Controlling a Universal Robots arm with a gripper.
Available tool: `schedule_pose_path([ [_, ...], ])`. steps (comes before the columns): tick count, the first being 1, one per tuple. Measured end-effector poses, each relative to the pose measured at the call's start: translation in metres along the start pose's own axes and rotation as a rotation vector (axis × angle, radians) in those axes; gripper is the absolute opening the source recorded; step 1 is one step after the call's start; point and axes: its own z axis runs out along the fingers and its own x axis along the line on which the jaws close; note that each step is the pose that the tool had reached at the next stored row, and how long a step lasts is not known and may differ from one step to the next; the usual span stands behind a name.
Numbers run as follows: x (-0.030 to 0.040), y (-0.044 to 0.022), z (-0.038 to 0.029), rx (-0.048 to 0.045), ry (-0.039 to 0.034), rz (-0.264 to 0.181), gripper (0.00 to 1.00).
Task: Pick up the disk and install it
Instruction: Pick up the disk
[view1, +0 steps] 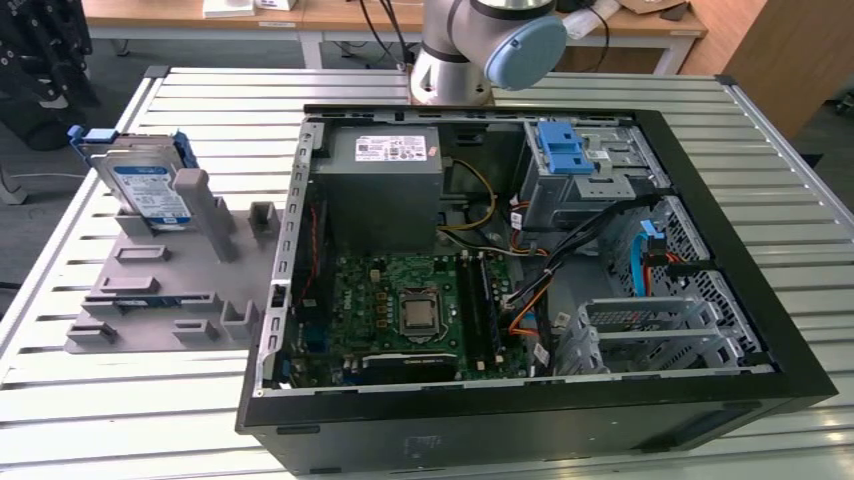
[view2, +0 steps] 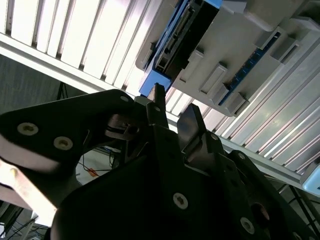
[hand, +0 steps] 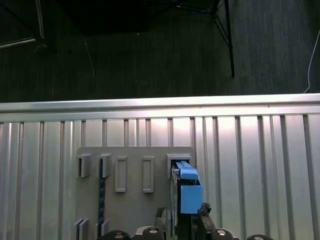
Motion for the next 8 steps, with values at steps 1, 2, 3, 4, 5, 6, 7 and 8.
schedule_pose_path([
  [1,0.0000,0.0000,0.0000,0.0000,0.0001,0.000,0.37],
  [2,0.0000,0.0000,0.0000,0.0000,0.0001,-0.001,0.37],
  [3,0.0000,0.0000,0.0000,-0.0001,0.0001,-0.001,0.37],
  [4,0.0000,0.0000,0.0000,-0.0001,0.0004,-0.006,0.37],
  [5,0.0000,0.0000,0.0000,-0.0001,0.0005,-0.011,0.37],
  [6,0.0000,0.0000,0.0000,-0.0001,0.0005,-0.011,0.37],
  [7,0.0000,0.0000,0.0000,-0.0001,0.0005,-0.011,0.37],
  [8,0.0000,0.0000,0.0000,-0.0001,0.0006,-0.012,0.37],
])
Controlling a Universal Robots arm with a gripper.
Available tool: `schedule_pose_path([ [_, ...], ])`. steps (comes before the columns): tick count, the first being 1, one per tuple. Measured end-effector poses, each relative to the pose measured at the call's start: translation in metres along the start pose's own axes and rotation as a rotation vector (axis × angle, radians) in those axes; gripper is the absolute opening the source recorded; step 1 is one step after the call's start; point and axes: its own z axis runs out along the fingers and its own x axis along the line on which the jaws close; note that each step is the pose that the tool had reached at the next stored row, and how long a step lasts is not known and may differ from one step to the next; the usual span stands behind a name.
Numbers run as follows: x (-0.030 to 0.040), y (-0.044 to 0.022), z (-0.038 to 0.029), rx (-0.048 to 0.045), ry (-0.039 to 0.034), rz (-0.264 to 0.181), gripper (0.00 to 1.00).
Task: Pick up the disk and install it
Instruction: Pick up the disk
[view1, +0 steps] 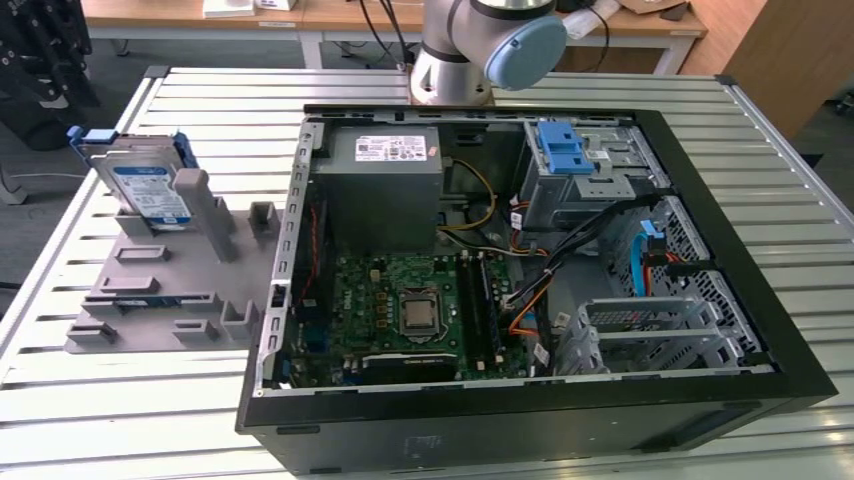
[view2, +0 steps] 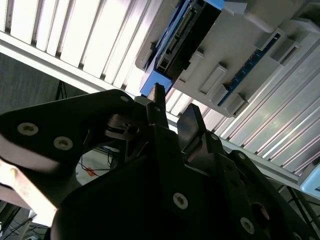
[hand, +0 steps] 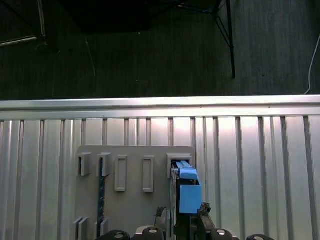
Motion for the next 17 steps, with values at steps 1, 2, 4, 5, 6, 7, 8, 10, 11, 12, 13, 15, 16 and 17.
schedule_pose_path([
  [1,0.0000,0.0000,0.0000,0.0000,0.0000,0.000,0.37],
  [2,0.0000,0.0000,0.0000,0.0000,0.0000,-0.001,0.37],
  [4,0.0000,0.0000,0.0000,0.0000,0.0001,-0.002,0.37],
  [5,0.0000,0.0000,0.0000,0.0000,0.0001,-0.002,0.37],
  [6,0.0000,0.0000,0.0000,0.0000,0.0001,-0.003,0.37],
  [7,0.0000,0.0000,0.0000,0.0000,0.0001,-0.003,0.37],
  [8,0.0000,0.0000,0.0000,0.0000,0.0001,-0.003,0.37],
  [10,0.0000,0.0000,0.0000,0.0000,0.0001,-0.004,0.37],
  [11,0.0000,0.0000,0.0000,0.0000,0.0002,-0.004,0.37],
  [12,0.0000,0.0000,0.0001,0.0001,0.0002,-0.004,0.37],
  [13,0.0000,0.0002,0.0001,0.0006,0.0002,-0.004,0.37],
  [15,0.0000,0.0008,0.0010,0.0037,0.0003,-0.004,0.37],
  [16,0.0000,0.0016,0.0016,0.0071,0.0008,-0.004,0.37],
  [17,0.0001,0.0026,0.0024,0.0122,0.0009,-0.004,0.37],
])
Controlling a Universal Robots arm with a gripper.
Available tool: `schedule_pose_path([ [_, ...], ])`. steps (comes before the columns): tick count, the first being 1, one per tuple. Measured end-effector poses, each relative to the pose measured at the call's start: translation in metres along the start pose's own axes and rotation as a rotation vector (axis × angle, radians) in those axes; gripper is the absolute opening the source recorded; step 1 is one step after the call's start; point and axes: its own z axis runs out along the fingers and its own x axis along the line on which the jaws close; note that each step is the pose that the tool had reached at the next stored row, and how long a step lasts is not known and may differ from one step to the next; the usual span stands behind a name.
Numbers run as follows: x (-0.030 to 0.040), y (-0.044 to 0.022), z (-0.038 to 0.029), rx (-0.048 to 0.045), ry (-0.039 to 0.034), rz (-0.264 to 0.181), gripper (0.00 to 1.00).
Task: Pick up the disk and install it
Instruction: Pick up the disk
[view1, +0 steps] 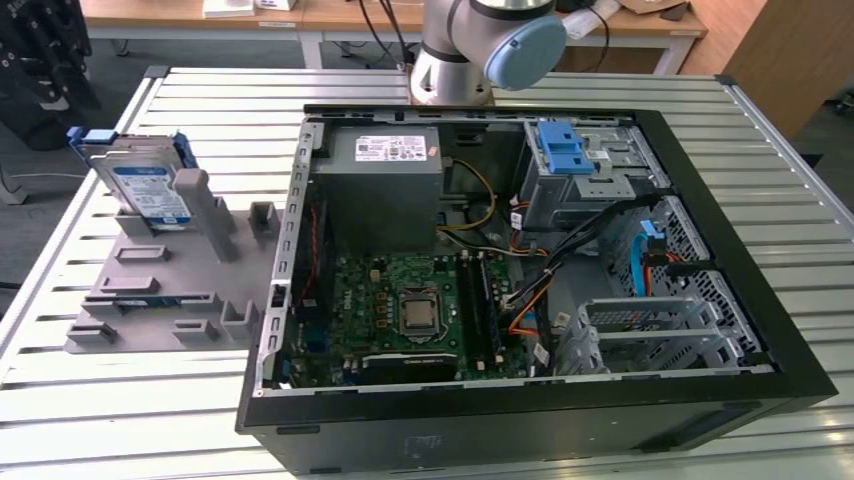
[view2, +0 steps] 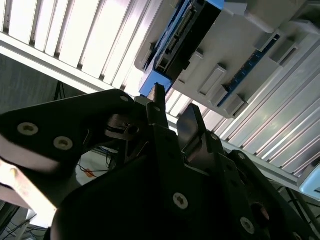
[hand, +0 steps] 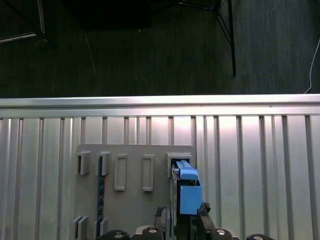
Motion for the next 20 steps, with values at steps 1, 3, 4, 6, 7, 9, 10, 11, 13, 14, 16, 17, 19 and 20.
schedule_pose_path([
  [1,0.0001,0.0007,0.0008,0.0036,0.0002,0.000,0.37],
  [3,0.0001,0.0023,0.0027,0.0071,0.0002,0.000,0.37],
  [4,0.0000,0.0024,0.0037,0.0074,0.0001,0.000,0.37],
  [6,-0.0010,0.0027,0.0056,0.0071,0.0003,0.004,0.37],
  [7,-0.0019,0.0028,0.0067,0.0071,0.0002,0.010,0.37],
  [9,-0.0036,0.0028,0.0086,0.0073,-0.0001,0.018,0.37],
  [10,-0.0038,0.0029,0.0089,0.0073,-0.0001,0.021,0.37],
  [11,-0.0037,0.0029,0.0090,0.0072,0.0000,0.022,0.37],
  [13,-0.0038,0.0030,0.0090,0.0071,0.0000,0.022,0.37],
  [14,-0.0038,0.0030,0.0090,0.0071,-0.0001,0.022,0.37],
  [16,-0.0038,0.0030,0.0090,0.0072,-0.0001,0.022,0.37],
  [17,-0.0038,0.0030,0.0090,0.0072,-0.0001,0.022,0.37],
  [19,-0.0038,0.0030,0.0091,0.0072,-0.0001,0.023,0.37],
  [20,-0.0038,0.0030,0.0091,0.0072,-0.0001,0.023,0.37],
])
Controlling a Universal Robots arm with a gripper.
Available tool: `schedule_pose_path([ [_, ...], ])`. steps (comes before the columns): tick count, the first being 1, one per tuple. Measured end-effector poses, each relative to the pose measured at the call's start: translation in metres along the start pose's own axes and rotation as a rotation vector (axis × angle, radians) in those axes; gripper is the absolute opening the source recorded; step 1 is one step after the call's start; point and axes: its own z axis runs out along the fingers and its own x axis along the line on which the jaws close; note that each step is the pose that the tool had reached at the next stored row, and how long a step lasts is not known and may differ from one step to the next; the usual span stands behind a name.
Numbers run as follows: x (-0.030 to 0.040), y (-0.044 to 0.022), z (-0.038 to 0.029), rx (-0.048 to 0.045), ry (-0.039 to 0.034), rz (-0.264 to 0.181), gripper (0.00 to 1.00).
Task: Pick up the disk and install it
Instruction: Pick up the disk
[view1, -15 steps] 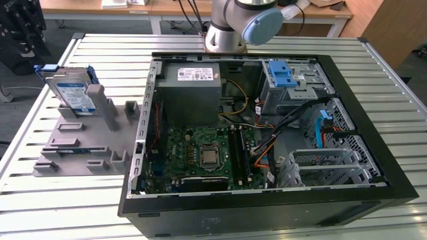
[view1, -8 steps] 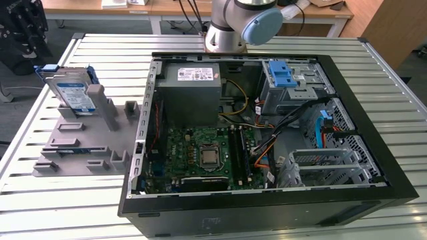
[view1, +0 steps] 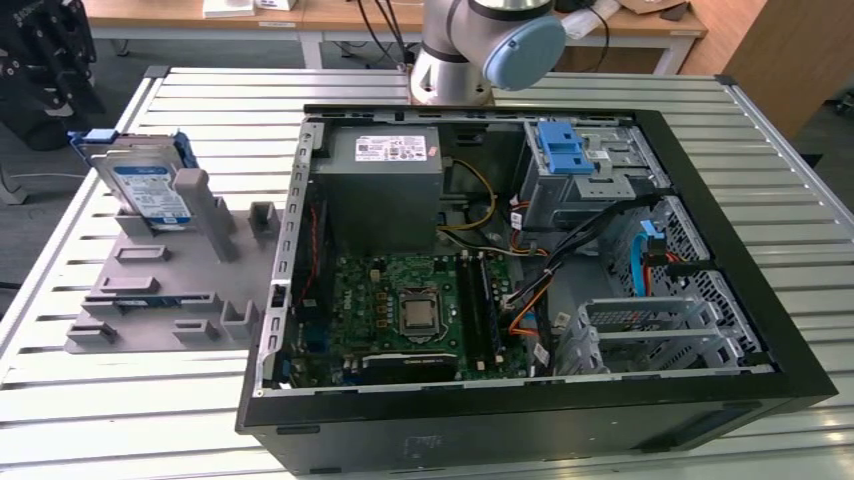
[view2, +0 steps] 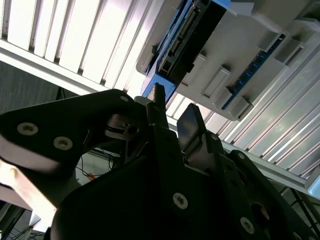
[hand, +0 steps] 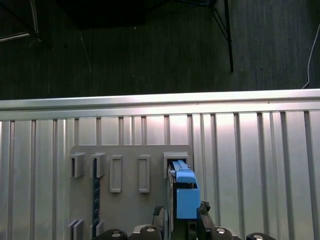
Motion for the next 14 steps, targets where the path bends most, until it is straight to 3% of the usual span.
schedule_pose_path([
  [2,0.0000,0.0000,-0.0001,-0.0001,0.0001,0.000,0.38],
  [5,0.0000,0.0000,0.0000,0.0000,0.0000,0.000,0.51],
  [14,0.0000,0.0000,0.0010,0.0000,0.0000,0.000,0.51],
])
